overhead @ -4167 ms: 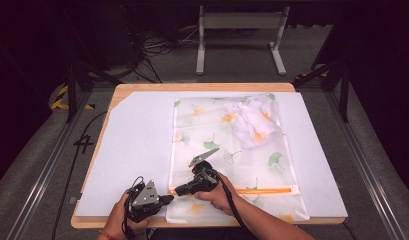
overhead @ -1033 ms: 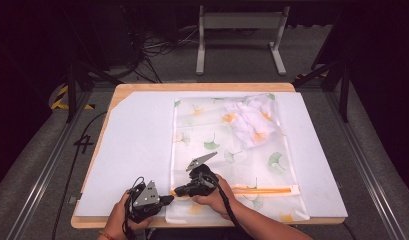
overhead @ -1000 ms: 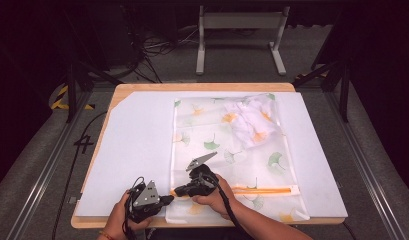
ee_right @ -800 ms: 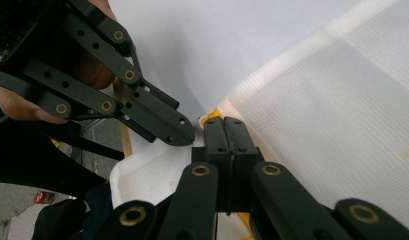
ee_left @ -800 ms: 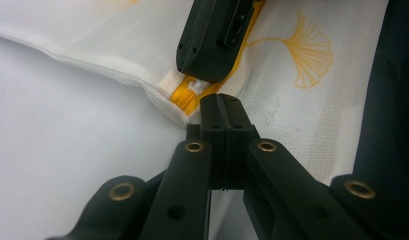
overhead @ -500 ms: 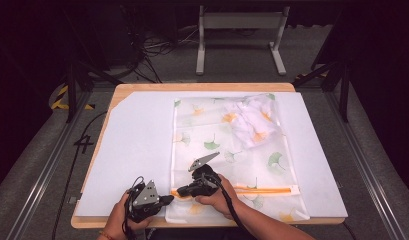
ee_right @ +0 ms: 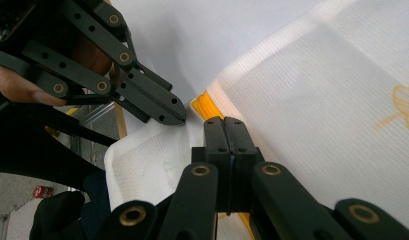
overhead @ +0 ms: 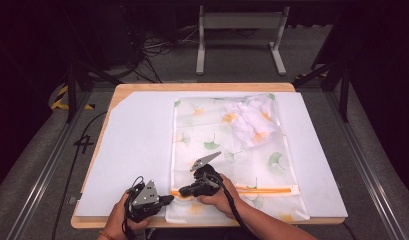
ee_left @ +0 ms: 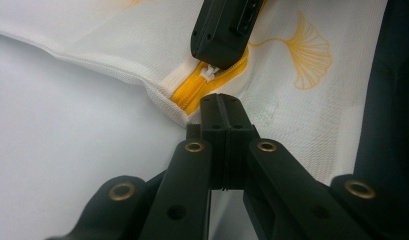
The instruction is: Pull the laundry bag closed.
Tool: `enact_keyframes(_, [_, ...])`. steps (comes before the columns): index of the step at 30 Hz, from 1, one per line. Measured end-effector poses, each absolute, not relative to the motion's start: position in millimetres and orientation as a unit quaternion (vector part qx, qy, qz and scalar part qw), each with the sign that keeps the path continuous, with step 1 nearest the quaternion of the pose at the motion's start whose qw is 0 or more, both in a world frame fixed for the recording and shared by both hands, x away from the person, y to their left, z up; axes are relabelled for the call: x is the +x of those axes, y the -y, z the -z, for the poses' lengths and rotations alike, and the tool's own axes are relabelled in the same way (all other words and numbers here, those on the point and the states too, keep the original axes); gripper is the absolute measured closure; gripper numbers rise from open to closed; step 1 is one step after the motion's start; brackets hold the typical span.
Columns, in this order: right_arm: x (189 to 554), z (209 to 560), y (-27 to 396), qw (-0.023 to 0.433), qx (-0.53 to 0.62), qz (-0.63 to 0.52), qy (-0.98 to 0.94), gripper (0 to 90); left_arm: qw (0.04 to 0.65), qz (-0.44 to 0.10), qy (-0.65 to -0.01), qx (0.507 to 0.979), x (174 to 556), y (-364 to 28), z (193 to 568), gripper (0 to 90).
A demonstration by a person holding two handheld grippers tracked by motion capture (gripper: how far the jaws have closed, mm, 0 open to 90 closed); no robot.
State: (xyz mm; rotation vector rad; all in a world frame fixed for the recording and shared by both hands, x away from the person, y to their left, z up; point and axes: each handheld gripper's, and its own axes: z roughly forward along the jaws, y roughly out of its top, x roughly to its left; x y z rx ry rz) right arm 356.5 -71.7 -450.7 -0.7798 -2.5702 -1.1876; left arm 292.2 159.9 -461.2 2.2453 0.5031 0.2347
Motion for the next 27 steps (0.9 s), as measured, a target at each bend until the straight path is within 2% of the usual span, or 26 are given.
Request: enact_keyframes(27, [352.4, 444.3, 80.6, 0.072, -0.245, 0.392, 0.884, 90.0, 0.405, -0.089, -0.2, 0.888, 293.1, -160.6, 461.6, 90.0])
